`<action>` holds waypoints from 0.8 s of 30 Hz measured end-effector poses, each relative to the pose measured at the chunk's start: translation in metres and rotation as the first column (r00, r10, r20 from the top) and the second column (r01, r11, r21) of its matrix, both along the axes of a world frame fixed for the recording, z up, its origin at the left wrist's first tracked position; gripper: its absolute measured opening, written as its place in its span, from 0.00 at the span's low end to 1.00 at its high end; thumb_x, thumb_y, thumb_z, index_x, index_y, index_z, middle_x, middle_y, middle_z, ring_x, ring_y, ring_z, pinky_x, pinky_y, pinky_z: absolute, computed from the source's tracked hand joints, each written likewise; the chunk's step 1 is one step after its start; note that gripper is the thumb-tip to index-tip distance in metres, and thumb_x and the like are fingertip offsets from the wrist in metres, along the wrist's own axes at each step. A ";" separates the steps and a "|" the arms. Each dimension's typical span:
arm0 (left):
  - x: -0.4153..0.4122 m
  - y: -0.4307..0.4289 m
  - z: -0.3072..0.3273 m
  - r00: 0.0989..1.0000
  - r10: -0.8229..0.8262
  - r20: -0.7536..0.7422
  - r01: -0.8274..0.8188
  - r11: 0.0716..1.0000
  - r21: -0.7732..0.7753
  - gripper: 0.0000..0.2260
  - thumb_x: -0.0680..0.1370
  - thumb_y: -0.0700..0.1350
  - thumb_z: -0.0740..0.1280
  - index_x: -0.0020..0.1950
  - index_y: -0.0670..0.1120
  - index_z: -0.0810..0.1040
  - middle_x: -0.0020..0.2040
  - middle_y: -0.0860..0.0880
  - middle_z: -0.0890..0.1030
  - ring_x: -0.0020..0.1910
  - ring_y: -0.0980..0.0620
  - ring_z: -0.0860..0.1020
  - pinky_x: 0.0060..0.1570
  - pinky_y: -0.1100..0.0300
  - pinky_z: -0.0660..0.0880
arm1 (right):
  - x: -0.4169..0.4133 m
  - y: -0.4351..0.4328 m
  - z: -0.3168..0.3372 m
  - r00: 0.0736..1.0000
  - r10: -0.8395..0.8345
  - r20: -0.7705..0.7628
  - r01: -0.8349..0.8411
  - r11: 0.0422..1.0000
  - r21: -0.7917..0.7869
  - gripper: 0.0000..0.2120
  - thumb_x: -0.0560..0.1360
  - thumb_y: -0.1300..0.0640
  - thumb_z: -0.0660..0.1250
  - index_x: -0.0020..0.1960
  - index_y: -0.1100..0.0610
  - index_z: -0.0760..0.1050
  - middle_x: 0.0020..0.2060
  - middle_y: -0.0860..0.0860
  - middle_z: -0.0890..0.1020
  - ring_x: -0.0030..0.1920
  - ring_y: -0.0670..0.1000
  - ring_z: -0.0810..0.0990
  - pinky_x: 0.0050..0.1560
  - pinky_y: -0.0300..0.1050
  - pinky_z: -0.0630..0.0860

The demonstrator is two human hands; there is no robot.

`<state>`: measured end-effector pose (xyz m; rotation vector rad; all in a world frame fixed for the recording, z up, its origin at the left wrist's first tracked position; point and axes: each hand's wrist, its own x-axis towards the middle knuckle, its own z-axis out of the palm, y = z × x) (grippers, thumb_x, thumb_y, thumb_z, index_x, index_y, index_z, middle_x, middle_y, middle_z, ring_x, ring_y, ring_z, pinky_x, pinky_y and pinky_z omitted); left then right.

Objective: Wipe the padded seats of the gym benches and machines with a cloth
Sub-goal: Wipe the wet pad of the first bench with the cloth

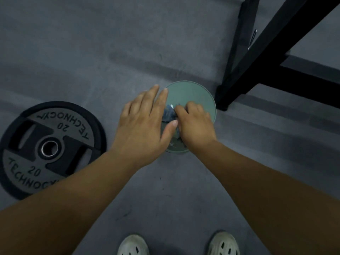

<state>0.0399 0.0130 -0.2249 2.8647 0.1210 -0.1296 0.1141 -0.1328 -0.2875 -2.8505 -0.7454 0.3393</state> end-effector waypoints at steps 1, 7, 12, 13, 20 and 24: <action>0.001 -0.002 0.005 1.000 -0.011 -0.001 0.011 1.000 -0.002 0.32 0.81 0.62 0.50 0.81 0.47 0.53 0.80 0.45 0.56 0.78 0.44 0.58 0.73 0.44 0.57 | 0.000 -0.001 0.006 1.000 -0.009 -0.026 0.010 1.000 0.029 0.11 0.74 0.59 0.67 0.56 0.56 0.72 0.49 0.56 0.71 0.51 0.60 0.71 0.44 0.51 0.64; 0.004 -0.042 0.088 0.990 -0.142 0.006 0.142 0.989 -0.030 0.32 0.81 0.60 0.50 0.81 0.46 0.53 0.81 0.46 0.55 0.78 0.45 0.56 0.74 0.48 0.54 | -0.022 -0.052 0.105 0.980 -0.199 0.017 0.191 0.959 0.207 0.06 0.78 0.59 0.62 0.55 0.57 0.72 0.48 0.55 0.70 0.49 0.57 0.69 0.45 0.55 0.72; -0.005 -0.096 0.197 0.957 -0.288 0.040 0.290 0.955 -0.066 0.30 0.81 0.58 0.51 0.81 0.47 0.56 0.80 0.46 0.58 0.76 0.46 0.59 0.73 0.50 0.54 | -0.068 -0.120 0.235 0.911 -0.413 0.018 0.399 0.889 0.225 0.06 0.81 0.54 0.58 0.54 0.54 0.71 0.47 0.52 0.68 0.49 0.55 0.68 0.38 0.52 0.71; -0.007 -0.107 0.221 0.948 -0.315 0.042 0.318 0.945 -0.075 0.30 0.81 0.58 0.50 0.81 0.48 0.55 0.80 0.47 0.58 0.76 0.46 0.59 0.73 0.50 0.55 | -0.081 -0.132 0.261 0.886 -0.462 0.029 0.446 0.868 0.218 0.06 0.81 0.55 0.58 0.55 0.53 0.72 0.46 0.50 0.67 0.48 0.54 0.67 0.37 0.50 0.68; -0.026 -0.197 0.372 0.812 -0.567 0.139 0.579 0.812 -0.071 0.30 0.80 0.57 0.54 0.80 0.47 0.57 0.80 0.46 0.59 0.76 0.46 0.59 0.73 0.47 0.58 | -0.157 -0.212 0.420 0.657 -0.746 0.108 0.676 0.646 0.355 0.11 0.81 0.50 0.53 0.59 0.50 0.70 0.50 0.49 0.67 0.49 0.49 0.64 0.37 0.48 0.71; -0.031 -0.262 0.436 0.682 -0.709 0.180 0.725 0.687 -0.040 0.30 0.80 0.58 0.52 0.80 0.48 0.57 0.80 0.47 0.58 0.77 0.47 0.58 0.74 0.47 0.56 | -0.187 -0.258 0.477 0.508 -0.849 0.144 0.744 0.517 0.423 0.12 0.82 0.49 0.54 0.62 0.51 0.70 0.50 0.50 0.67 0.50 0.50 0.65 0.36 0.53 0.76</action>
